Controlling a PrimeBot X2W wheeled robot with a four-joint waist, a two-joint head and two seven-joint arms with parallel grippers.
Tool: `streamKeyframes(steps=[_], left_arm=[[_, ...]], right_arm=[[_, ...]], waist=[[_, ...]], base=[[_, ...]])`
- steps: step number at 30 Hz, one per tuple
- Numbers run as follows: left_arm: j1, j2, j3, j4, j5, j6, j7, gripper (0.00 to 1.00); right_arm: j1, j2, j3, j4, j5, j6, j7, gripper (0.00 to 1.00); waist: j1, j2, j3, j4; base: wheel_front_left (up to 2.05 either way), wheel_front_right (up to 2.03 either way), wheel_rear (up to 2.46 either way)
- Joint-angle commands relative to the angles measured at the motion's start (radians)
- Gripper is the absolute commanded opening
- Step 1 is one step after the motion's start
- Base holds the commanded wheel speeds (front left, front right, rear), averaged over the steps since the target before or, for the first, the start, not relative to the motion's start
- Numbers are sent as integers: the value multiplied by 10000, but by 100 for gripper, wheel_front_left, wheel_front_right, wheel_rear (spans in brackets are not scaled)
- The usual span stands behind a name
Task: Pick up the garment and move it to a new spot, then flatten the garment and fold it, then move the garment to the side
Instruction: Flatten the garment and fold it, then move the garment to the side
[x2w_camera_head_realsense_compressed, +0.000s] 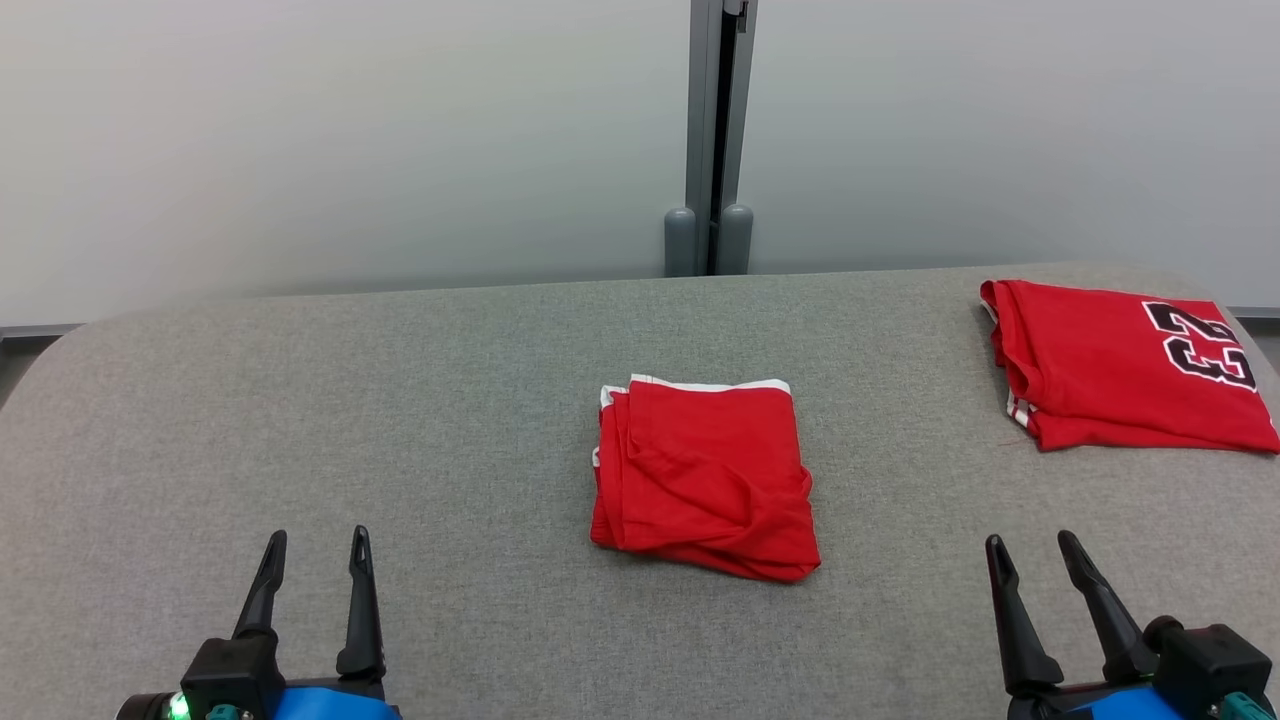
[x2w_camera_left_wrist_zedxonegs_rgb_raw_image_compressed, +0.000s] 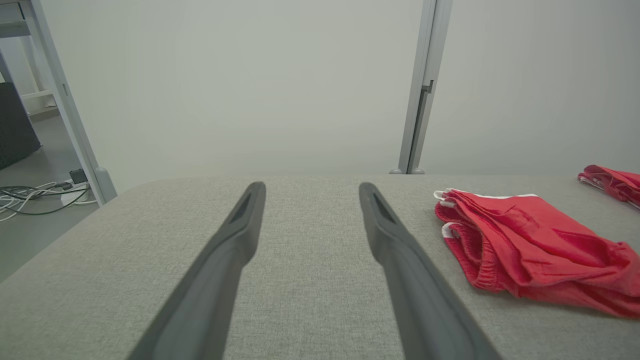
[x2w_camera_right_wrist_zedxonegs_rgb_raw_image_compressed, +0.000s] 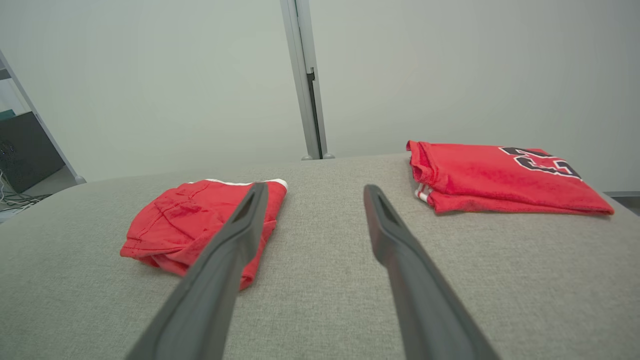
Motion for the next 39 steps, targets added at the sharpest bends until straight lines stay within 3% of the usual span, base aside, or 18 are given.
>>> streamKeyframes(steps=[1, 13, 22, 31, 39], left_arm=[[37, 66, 29, 16, 11, 44, -46, 100], [-88, 84, -13, 50, -53, 9, -46, 100], [-338, 59, -57, -18, -93, 3, -46, 100], [-831, -13, -249, -28, -141, 12, -46, 100], [-1260, -84, -374, -14, -175, 30, -46, 100]], right_arm=[[178, 28, -21, -64, -83, 5, 2, 100], [49, 17, -53, 27, -117, 5, 39, 100], [-1535, -490, 527, 176, -419, 5, 426, 100], [-4130, -808, 791, 1455, -308, 4, 1909, 100], [-5373, -889, 1110, 2877, 84, 4, 2914, 100]], waist=[[0, 0, -5, 5], [0, 0, 55, 123], [0, 0, 470, 364], [0, 0, 1280, 793], [0, 0, 1968, 1145]], base=[[0, 0, 0], [0, 0, 0], [0, 0, 0], [0, 0, 0], [0, 0, 0]])
